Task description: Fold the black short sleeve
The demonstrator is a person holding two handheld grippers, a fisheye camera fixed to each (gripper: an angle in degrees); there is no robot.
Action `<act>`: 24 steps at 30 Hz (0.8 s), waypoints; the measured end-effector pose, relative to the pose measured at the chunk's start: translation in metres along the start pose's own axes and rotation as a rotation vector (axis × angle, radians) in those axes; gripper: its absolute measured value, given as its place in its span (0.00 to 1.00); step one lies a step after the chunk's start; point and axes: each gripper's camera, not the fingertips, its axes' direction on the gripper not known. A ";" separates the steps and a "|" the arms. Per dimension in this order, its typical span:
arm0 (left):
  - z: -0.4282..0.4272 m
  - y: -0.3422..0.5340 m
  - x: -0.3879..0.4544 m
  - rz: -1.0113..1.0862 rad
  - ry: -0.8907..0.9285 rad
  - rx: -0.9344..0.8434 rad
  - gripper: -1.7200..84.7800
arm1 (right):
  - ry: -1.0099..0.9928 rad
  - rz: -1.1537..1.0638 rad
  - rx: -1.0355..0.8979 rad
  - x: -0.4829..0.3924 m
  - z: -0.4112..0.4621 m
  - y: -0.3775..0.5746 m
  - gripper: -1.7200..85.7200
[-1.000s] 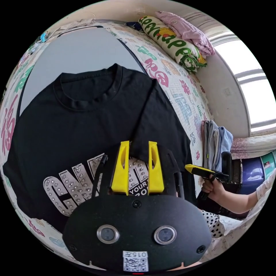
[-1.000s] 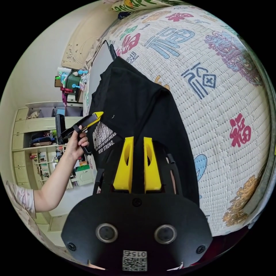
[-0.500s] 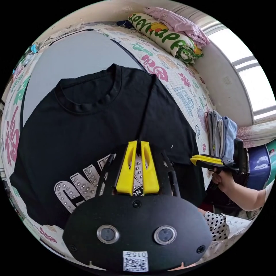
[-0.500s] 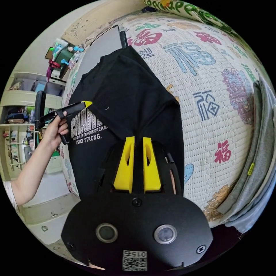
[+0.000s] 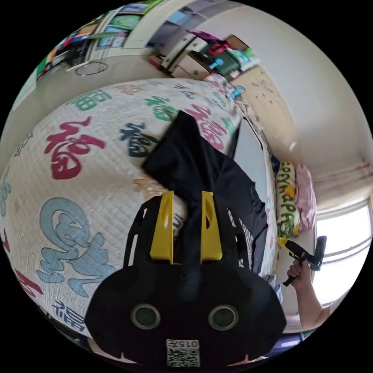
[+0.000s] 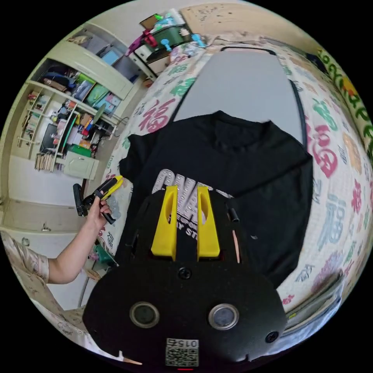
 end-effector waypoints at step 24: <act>-0.048 -0.101 0.122 -0.169 0.168 0.108 0.02 | 0.234 -0.548 -0.385 -0.455 0.581 -0.113 0.10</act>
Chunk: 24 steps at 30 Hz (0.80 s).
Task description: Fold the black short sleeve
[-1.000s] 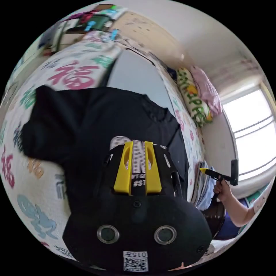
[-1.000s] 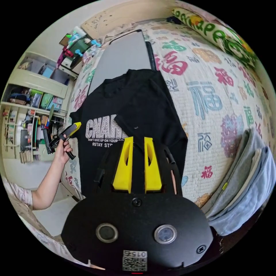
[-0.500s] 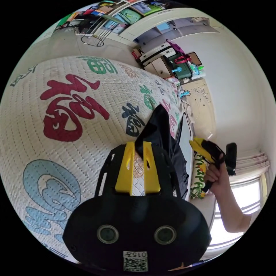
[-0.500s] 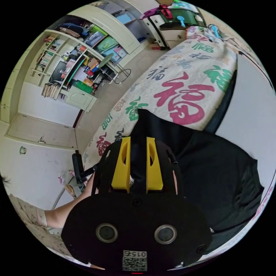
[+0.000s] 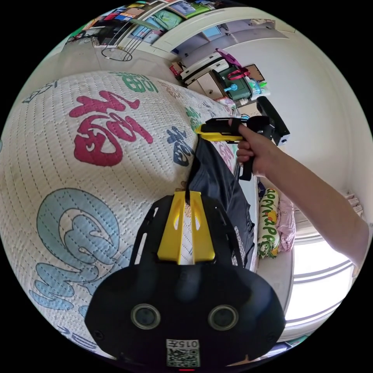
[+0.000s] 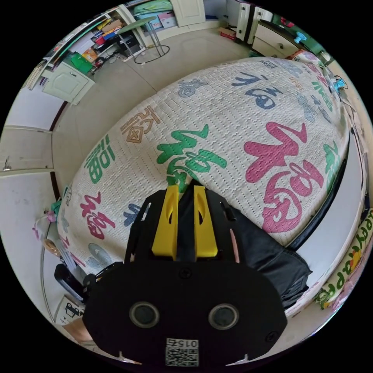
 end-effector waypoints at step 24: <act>0.099 0.267 0.229 0.728 0.026 -0.181 0.02 | -0.195 0.514 0.429 0.264 -0.059 0.462 0.02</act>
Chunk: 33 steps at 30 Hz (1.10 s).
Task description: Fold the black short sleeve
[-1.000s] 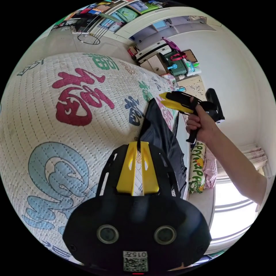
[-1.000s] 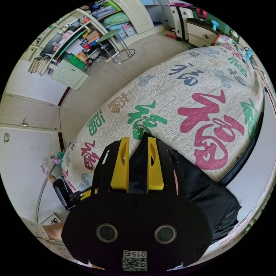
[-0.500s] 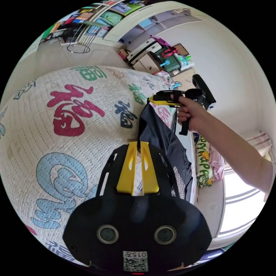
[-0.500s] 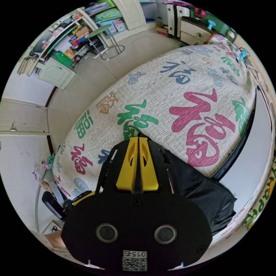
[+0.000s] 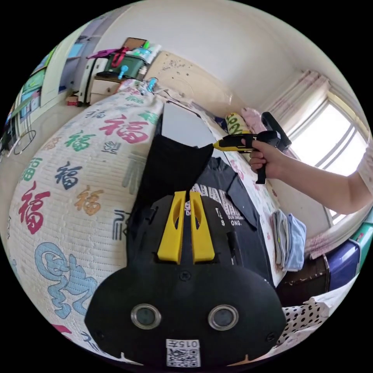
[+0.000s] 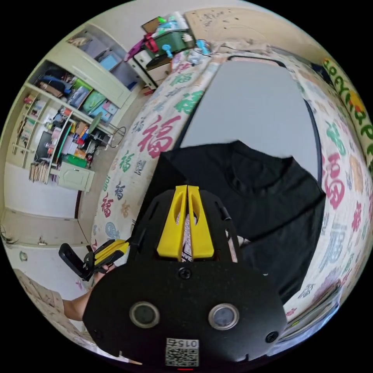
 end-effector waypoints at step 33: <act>0.277 0.261 -0.004 0.300 -0.065 -0.379 0.09 | 0.048 -0.002 -0.218 0.273 -0.001 0.056 0.06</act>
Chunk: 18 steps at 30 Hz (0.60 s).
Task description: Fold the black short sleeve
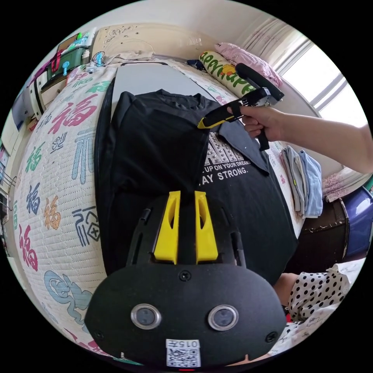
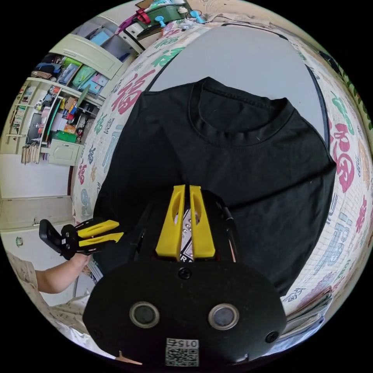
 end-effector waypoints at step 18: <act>0.085 0.065 -0.062 0.060 -0.073 -0.054 0.09 | 0.113 -0.074 0.007 0.064 -0.079 -0.050 0.03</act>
